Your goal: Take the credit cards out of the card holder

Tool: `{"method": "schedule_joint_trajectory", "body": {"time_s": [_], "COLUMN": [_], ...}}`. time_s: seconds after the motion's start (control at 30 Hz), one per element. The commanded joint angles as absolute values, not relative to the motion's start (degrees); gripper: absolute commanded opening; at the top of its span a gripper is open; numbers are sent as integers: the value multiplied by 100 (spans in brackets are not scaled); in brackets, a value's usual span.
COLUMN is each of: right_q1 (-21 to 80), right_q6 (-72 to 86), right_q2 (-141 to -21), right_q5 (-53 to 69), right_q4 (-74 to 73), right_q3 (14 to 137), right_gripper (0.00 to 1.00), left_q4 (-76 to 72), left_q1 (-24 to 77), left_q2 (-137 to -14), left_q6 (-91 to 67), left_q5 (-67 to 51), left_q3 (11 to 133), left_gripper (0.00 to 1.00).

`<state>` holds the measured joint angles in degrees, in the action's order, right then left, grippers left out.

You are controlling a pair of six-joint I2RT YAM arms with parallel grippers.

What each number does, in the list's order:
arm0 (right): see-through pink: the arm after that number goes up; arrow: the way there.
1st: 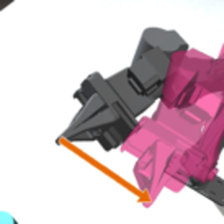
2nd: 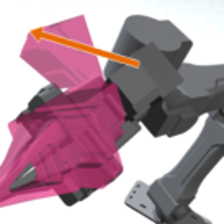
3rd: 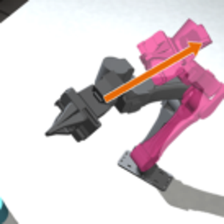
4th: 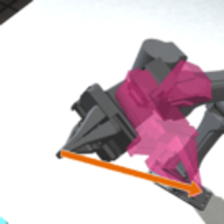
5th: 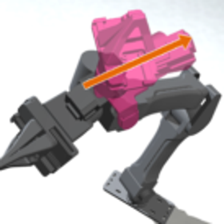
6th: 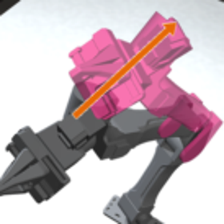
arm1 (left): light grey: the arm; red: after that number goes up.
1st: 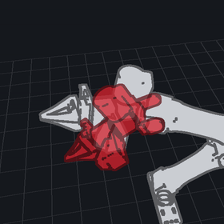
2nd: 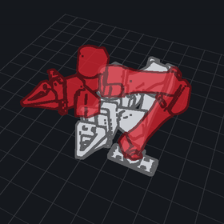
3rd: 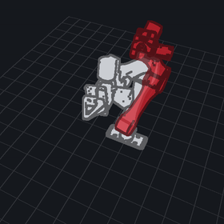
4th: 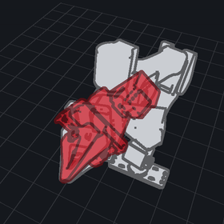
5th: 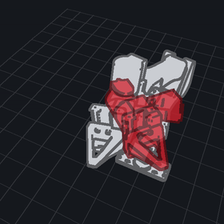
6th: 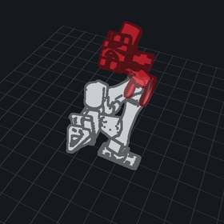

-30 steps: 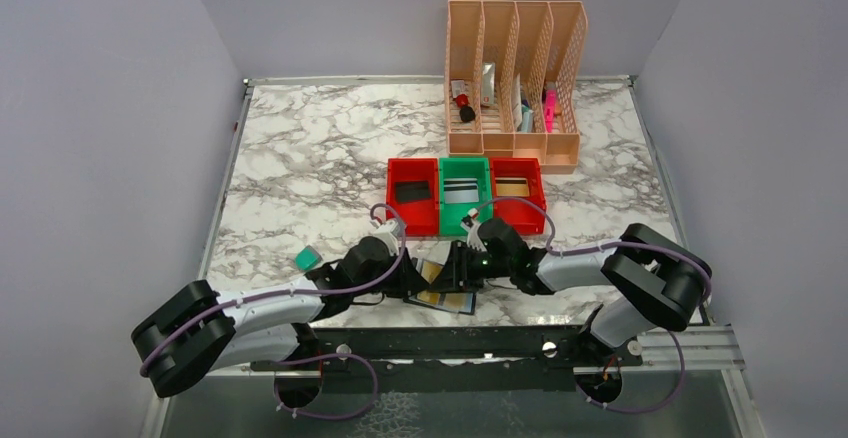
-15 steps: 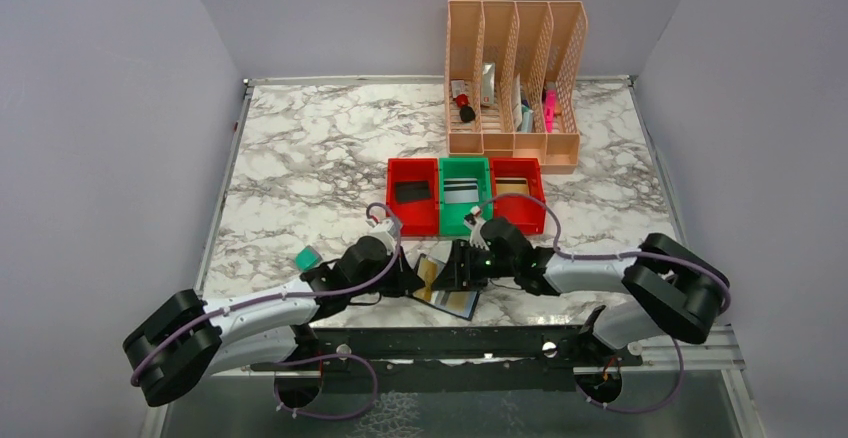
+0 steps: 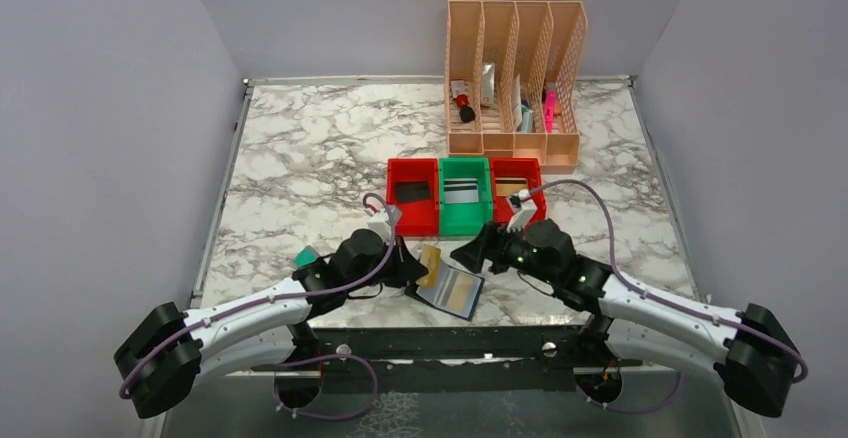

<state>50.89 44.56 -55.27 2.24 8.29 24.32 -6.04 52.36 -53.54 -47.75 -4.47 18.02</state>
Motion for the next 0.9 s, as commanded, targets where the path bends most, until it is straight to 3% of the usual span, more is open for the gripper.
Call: {"method": "schedule_joint_trajectory", "body": {"time_s": [0.0,0.17,0.3,0.43,0.63,0.87], "right_q1": [5106,5044,4564,4012,4008,4007], "right_q6": [4164,3780,3780,4242,4769,5285], "right_q2": [-4574,-4459,-5092,-5637,-6092,-6563], "right_q5": [-899,-498,1089,2698,3333,3485], "right_q4": [546,369,870,2268,3694,4733], "right_q3": [1930,2015,2070,1640,1302,1161], "right_gripper": [85,88,85,76,74,63], "left_q4": [-589,-880,-893,-1007,-1671,-2166], "left_q1": [5230,5225,5221,5200,5080,5053], "left_q2": [-5126,-5113,-5159,-5129,-5316,-5638], "left_q6": [-4537,-4537,-4518,-4594,-4800,-4986], "left_q5": [-639,-999,-1063,-1110,-1570,-1988], "left_q3": [2038,2057,2146,2174,2026,2056], "left_gripper": [0,0,0,0,0,0]}}
